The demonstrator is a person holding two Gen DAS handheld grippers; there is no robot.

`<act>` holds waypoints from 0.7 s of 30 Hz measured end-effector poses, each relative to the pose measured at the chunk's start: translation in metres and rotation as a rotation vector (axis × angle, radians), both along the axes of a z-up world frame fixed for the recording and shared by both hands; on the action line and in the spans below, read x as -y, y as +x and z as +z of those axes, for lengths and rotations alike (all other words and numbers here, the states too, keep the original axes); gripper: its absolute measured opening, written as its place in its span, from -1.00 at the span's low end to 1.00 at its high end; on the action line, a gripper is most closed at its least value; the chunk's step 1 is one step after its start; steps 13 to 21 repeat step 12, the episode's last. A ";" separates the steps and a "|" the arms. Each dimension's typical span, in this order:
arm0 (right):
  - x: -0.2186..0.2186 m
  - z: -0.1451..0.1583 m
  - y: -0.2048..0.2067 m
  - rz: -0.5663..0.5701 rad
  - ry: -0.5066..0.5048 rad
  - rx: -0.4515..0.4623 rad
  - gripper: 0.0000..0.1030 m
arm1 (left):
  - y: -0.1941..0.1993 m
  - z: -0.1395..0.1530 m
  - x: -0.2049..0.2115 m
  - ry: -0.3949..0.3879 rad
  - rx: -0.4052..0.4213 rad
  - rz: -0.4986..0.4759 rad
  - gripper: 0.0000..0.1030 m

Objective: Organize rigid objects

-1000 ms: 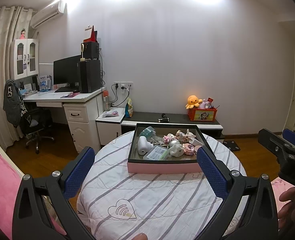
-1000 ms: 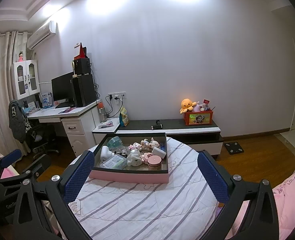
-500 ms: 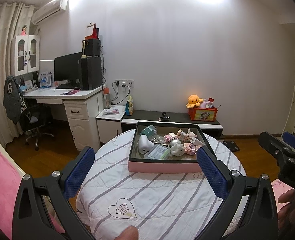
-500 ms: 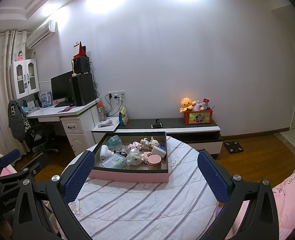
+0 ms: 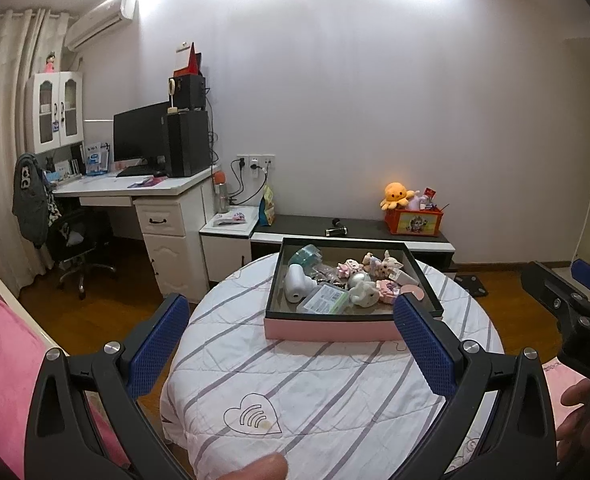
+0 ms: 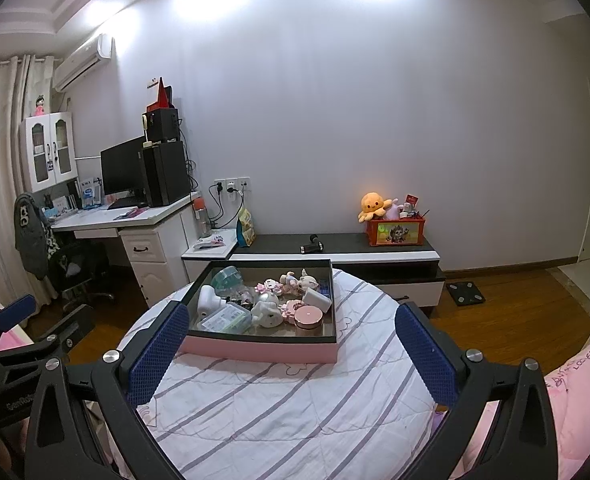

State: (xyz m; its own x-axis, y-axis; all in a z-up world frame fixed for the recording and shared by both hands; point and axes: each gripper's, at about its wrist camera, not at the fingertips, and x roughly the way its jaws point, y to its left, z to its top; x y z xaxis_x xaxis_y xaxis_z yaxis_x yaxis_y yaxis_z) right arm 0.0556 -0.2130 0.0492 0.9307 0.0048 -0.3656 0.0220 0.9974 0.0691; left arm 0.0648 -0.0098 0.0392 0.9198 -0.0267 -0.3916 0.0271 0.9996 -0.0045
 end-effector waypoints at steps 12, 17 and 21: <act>-0.002 -0.002 0.001 -0.002 0.000 -0.012 1.00 | 0.004 -0.005 -0.001 -0.013 0.006 -0.004 1.00; -0.002 -0.002 0.001 -0.002 0.000 -0.012 1.00 | 0.004 -0.005 -0.001 -0.013 0.006 -0.004 1.00; -0.002 -0.002 0.001 -0.002 0.000 -0.012 1.00 | 0.004 -0.005 -0.001 -0.013 0.006 -0.004 1.00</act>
